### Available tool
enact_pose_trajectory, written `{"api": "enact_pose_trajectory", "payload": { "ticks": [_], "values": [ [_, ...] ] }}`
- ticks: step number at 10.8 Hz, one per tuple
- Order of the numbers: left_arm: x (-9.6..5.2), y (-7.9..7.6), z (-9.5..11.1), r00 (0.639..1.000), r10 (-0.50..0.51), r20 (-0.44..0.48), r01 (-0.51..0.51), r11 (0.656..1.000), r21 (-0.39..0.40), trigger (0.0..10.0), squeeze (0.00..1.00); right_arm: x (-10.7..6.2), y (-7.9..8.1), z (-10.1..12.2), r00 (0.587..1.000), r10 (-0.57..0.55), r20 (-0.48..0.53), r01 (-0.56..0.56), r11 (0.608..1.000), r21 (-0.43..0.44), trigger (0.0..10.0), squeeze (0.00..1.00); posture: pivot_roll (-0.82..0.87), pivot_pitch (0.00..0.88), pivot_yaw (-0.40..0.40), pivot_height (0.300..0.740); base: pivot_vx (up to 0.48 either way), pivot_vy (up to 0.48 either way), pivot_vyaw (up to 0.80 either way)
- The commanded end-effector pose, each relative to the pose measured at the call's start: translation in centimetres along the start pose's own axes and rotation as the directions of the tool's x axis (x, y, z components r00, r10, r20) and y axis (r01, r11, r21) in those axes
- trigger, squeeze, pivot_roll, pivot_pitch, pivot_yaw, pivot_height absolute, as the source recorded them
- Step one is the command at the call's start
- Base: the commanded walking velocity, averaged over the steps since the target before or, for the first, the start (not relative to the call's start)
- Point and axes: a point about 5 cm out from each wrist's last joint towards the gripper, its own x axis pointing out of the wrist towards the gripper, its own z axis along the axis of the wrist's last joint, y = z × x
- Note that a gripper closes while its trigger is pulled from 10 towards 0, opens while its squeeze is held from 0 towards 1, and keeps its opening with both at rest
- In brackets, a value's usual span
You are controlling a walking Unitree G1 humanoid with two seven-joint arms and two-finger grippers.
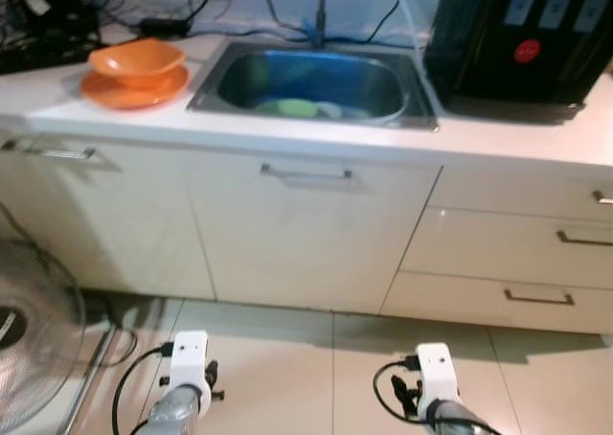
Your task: Kitchen organization
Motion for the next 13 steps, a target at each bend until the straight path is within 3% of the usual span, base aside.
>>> {"api": "enact_pose_trajectory", "payload": {
  "ticks": [1,13],
  "values": [
    [0.06,0.03,0.14,1.0,0.012,-0.004,-0.012,1.0,-0.008,10.0,0.0,0.03,0.11,-0.05,1.0,0.006,-0.009,-0.006,1.0,0.005,10.0,0.0,0.17,0.035,-0.034,0.74,0.322,0.0,0.0],
    [0.09,0.1,0.31,1.0,0.006,0.004,-0.006,1.0,0.002,10.0,0.0,-0.08,-0.15,-0.47,1.0,-0.011,-0.025,0.011,1.0,0.006,10.0,0.0,0.17,0.041,-0.032,0.74,0.335,0.0,0.0]
  ]
}}
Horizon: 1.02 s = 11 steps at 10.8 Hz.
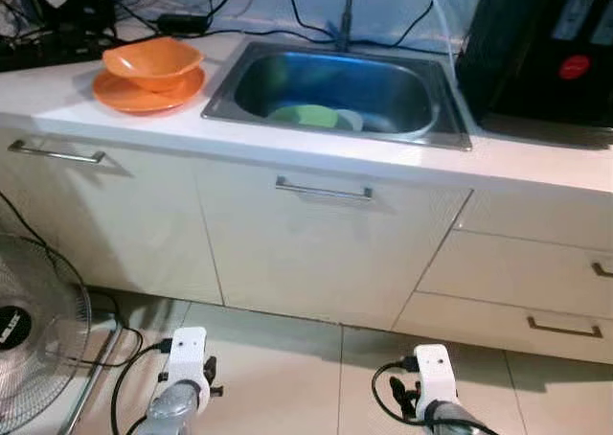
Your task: Kitchen organization
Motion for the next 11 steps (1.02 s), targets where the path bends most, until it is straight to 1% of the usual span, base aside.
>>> {"api": "enact_pose_trajectory", "payload": {
  "ticks": [1,8,11],
  "values": [
    [0.01,-0.07,-0.05,1.0,0.002,-0.005,-0.002,1.0,0.005,10.0,0.0,-0.08,-0.32,-0.31,1.0,-0.011,-0.019,0.011,1.0,0.001,10.0,0.0,0.17,0.04,-0.033,0.74,0.364,0.0,0.0],
    [0.05,-0.04,0.09,1.0,-0.001,-0.005,0.001,1.0,0.015,10.0,0.0,-0.12,-0.3,-0.57,0.999,-0.015,-0.029,0.015,1.0,0.003,10.0,0.0,0.17,0.037,-0.03,0.74,0.35,0.0,0.0],
    [0.08,-0.17,0.05,1.0,-0.025,-0.018,0.026,0.999,0.022,10.0,0.0,-0.17,-0.28,-0.8,0.999,-0.016,-0.039,0.016,1.0,0.004,10.0,0.0,0.17,0.037,-0.031,0.74,0.0,0.0,0.0]
  ]
}}
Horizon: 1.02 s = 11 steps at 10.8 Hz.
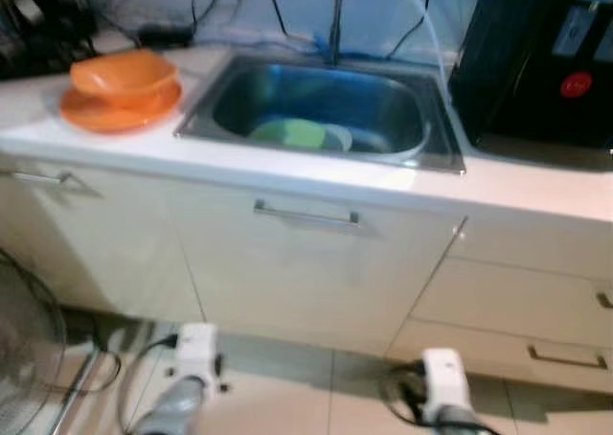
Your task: Kitchen organization
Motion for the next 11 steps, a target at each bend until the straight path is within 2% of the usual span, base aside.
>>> {"api": "enact_pose_trajectory", "payload": {
  "ticks": [1,3,5,8,11],
  "values": [
    [-0.09,0.02,-0.44,1.0,0.003,-0.013,-0.003,1.0,0.002,10.0,0.0,-0.05,0.03,-0.3,1.0,0.002,-0.011,-0.002,1.0,0.0,10.0,0.0,0.17,0.038,-0.033,0.74,0.0,0.0,0.0],
    [-0.11,0.08,-0.61,0.999,0.019,-0.026,-0.019,1.0,-0.006,10.0,0.0,-0.07,0.07,-0.37,1.0,0.003,-0.013,-0.003,1.0,-0.003,10.0,0.0,0.17,0.039,-0.034,0.74,0.0,0.0,0.0],
    [-0.12,0.12,-0.67,0.999,0.025,-0.028,-0.025,1.0,-0.002,10.0,0.0,-0.08,0.08,-0.42,1.0,0.004,-0.014,-0.004,1.0,-0.001,10.0,0.0,0.17,0.039,-0.035,0.74,0.0,0.277,0.0],
    [-0.14,0.25,-0.68,0.999,0.037,-0.025,-0.037,0.999,0.001,10.0,0.0,-0.09,0.1,-0.45,1.0,0.006,-0.015,-0.006,1.0,0.001,10.0,0.0,0.17,0.039,-0.035,0.74,0.0,0.0,0.0],
    [-0.17,0.42,-0.71,0.999,0.043,-0.024,-0.043,0.999,0.001,10.0,0.0,-0.1,0.1,-0.52,1.0,0.004,-0.017,-0.004,1.0,0.005,10.0,0.0,0.17,0.038,-0.027,0.74,0.0,0.242,0.0]
  ]
}}
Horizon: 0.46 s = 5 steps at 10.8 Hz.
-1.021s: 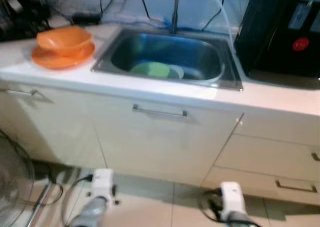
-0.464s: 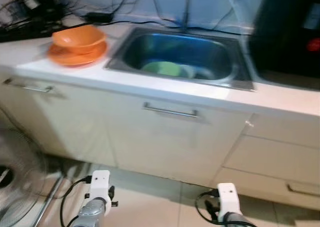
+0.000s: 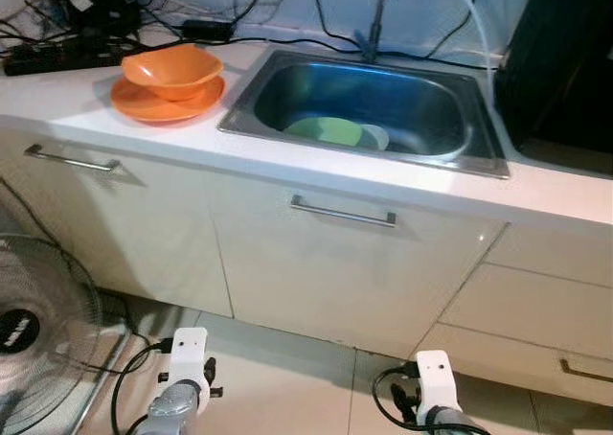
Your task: Kitchen organization
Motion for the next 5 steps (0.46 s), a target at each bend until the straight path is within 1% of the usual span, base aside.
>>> {"api": "enact_pose_trajectory", "payload": {
  "ticks": [1,3,5],
  "values": [
    [-0.05,0.23,-0.17,1.0,0.014,-0.003,-0.014,1.0,0.003,10.0,0.0,-0.08,-0.1,-0.34,1.0,-0.005,-0.011,0.005,1.0,0.004,10.0,0.0,0.17,0.037,-0.027,0.74,0.0,0.244,0.0],
    [-0.04,0.28,-0.14,1.0,0.019,-0.001,-0.019,1.0,0.005,10.0,0.0,-0.09,-0.17,-0.32,1.0,-0.006,-0.01,0.006,1.0,0.005,10.0,0.0,0.17,0.035,-0.027,0.74,0.0,0.366,0.0],
    [-0.07,0.34,-0.21,1.0,0.02,-0.001,-0.02,1.0,0.006,10.0,0.0,-0.07,-0.19,-0.22,1.0,-0.005,-0.004,0.005,1.0,0.006,10.0,0.0,0.17,0.029,-0.025,0.74,0.0,0.48,0.0]
  ]
}}
